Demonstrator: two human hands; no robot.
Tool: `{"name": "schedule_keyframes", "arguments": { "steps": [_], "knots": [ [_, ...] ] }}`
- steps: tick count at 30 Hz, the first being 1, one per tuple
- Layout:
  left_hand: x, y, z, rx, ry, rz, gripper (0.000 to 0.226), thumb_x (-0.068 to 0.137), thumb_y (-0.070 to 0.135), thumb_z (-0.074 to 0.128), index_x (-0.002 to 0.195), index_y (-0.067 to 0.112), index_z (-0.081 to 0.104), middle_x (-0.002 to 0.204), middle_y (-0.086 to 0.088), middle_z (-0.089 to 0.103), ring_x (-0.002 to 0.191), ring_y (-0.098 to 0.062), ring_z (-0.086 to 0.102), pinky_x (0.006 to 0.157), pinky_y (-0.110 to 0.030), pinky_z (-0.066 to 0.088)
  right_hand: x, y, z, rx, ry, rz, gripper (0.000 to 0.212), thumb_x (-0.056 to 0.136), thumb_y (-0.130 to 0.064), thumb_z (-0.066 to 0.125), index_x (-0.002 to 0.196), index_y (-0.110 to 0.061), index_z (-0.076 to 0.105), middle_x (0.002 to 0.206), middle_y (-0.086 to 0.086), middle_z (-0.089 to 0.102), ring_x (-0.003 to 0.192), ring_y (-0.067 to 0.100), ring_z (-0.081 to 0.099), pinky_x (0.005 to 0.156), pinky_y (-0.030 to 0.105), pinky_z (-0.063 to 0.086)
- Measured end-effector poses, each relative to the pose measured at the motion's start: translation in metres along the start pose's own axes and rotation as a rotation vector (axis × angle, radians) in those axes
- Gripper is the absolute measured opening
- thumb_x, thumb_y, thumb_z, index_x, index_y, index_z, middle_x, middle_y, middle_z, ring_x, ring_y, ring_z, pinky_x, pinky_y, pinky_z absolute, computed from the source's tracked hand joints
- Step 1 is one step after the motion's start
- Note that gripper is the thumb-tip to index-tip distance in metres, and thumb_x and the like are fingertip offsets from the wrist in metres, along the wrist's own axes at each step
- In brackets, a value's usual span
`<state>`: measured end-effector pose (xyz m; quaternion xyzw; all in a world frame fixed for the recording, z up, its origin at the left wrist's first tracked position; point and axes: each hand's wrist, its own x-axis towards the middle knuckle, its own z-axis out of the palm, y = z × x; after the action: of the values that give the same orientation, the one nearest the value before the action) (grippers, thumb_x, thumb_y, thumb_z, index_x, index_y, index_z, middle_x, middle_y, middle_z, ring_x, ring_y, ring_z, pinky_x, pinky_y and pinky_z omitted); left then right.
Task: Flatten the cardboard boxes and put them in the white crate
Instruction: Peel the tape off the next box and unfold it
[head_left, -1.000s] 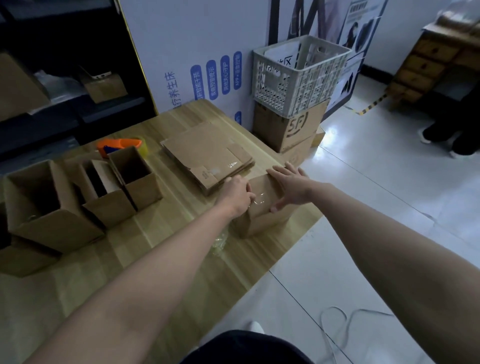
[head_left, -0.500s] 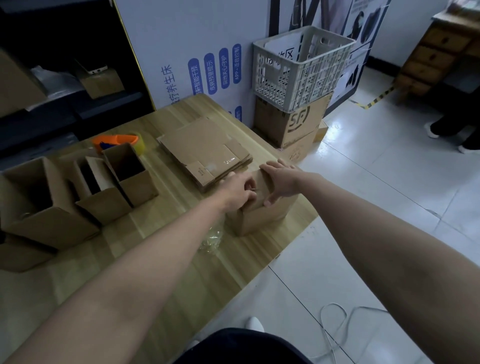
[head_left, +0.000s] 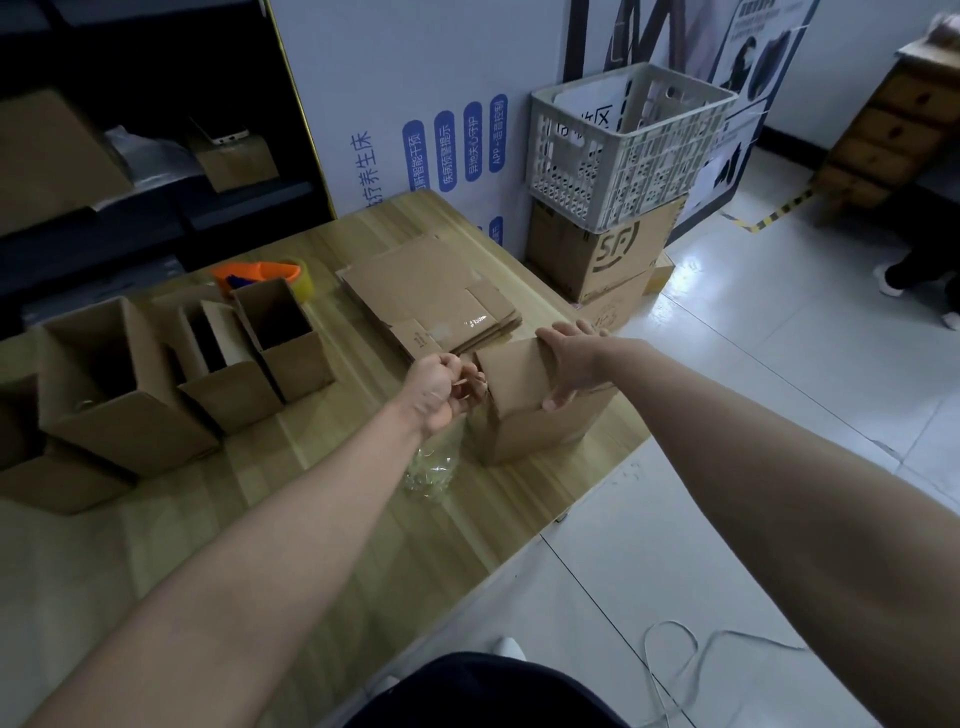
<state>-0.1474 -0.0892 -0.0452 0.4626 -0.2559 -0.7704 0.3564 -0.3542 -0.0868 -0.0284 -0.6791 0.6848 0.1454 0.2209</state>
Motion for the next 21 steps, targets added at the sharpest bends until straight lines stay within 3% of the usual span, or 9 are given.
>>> {"name": "schedule_keyframes", "arguments": {
  "steps": [3,5,7,10,13,16,19,21],
  "knots": [
    [0.000,0.000,0.010,-0.148,0.031,-0.025,0.030,0.100,-0.001,0.030,0.073,0.007,0.040,0.065,-0.009,0.045,0.059,-0.020,0.047,0.052,-0.029,0.053,0.000,-0.029,0.004,-0.061,-0.016,-0.071,0.133,0.055,-0.060,0.080,0.148,-0.038,-0.013,0.159,-0.005,-0.006,0.145,0.031,-0.011,0.112,0.059,0.001],
    [-0.001,0.004,0.016,-0.217,0.035,-0.040,0.032,0.099,-0.004,0.028,0.071,0.007,0.039,0.058,-0.008,0.045,0.056,-0.018,0.045,0.051,-0.028,0.052,0.000,-0.046,0.005,-0.063,0.046,-0.130,0.136,0.054,-0.055,0.083,0.147,-0.037,-0.016,0.159,-0.003,-0.003,0.145,0.030,-0.007,0.115,0.058,0.006],
    [-0.002,0.010,0.016,-0.254,0.058,-0.041,0.034,0.097,-0.008,0.025,0.069,0.008,0.038,0.052,-0.006,0.046,0.054,-0.015,0.041,0.047,-0.024,0.048,-0.005,-0.049,0.000,-0.043,0.134,-0.174,0.133,0.055,-0.051,0.083,0.149,-0.035,-0.009,0.156,0.001,0.010,0.143,0.030,0.010,0.113,0.055,0.021],
    [-0.001,0.019,0.014,-0.222,0.143,0.017,0.035,0.093,-0.012,0.021,0.071,0.010,0.038,0.065,-0.008,0.044,0.054,-0.013,0.039,0.040,-0.017,0.042,-0.013,-0.041,-0.011,0.114,0.216,-0.222,0.127,0.054,-0.043,0.086,0.149,-0.029,0.003,0.147,0.003,0.025,0.131,0.026,0.031,0.105,0.045,0.037],
    [0.006,0.026,0.019,-0.098,0.249,0.148,0.035,0.089,-0.013,0.019,0.074,0.011,0.039,0.068,-0.009,0.041,0.052,-0.014,0.037,0.041,-0.020,0.038,-0.020,-0.032,-0.015,0.244,0.272,-0.240,0.123,0.053,-0.038,0.088,0.147,-0.026,0.009,0.137,0.002,0.032,0.115,0.023,0.043,0.097,0.040,0.044],
    [0.016,0.034,0.005,0.049,0.384,0.204,0.031,0.090,-0.011,0.023,0.074,0.008,0.042,0.067,-0.009,0.042,0.049,-0.014,0.037,0.039,-0.021,0.036,-0.028,-0.010,-0.015,0.449,0.321,-0.167,0.120,0.053,-0.035,0.089,0.146,-0.027,0.012,0.136,-0.001,0.033,0.115,0.020,0.042,0.100,0.042,0.043],
    [0.019,0.032,-0.004,0.316,0.323,0.243,0.027,0.100,0.019,0.036,0.081,0.007,0.050,0.069,-0.008,0.050,0.055,-0.015,0.045,0.050,-0.024,0.044,-0.035,0.009,-0.010,0.529,0.311,-0.104,0.121,0.053,-0.031,0.089,0.146,-0.029,0.011,0.140,-0.001,0.031,0.122,0.022,0.038,0.105,0.043,0.039],
    [0.018,0.025,0.006,0.666,0.221,0.263,0.050,0.090,0.056,0.046,0.085,0.007,0.055,0.082,-0.007,0.057,0.070,-0.018,0.052,0.064,-0.029,0.047,-0.034,0.009,-0.004,0.521,0.296,-0.090,0.121,0.054,-0.031,0.089,0.146,-0.029,0.010,0.139,-0.001,0.029,0.122,0.022,0.037,0.104,0.043,0.040]
  ]
}}
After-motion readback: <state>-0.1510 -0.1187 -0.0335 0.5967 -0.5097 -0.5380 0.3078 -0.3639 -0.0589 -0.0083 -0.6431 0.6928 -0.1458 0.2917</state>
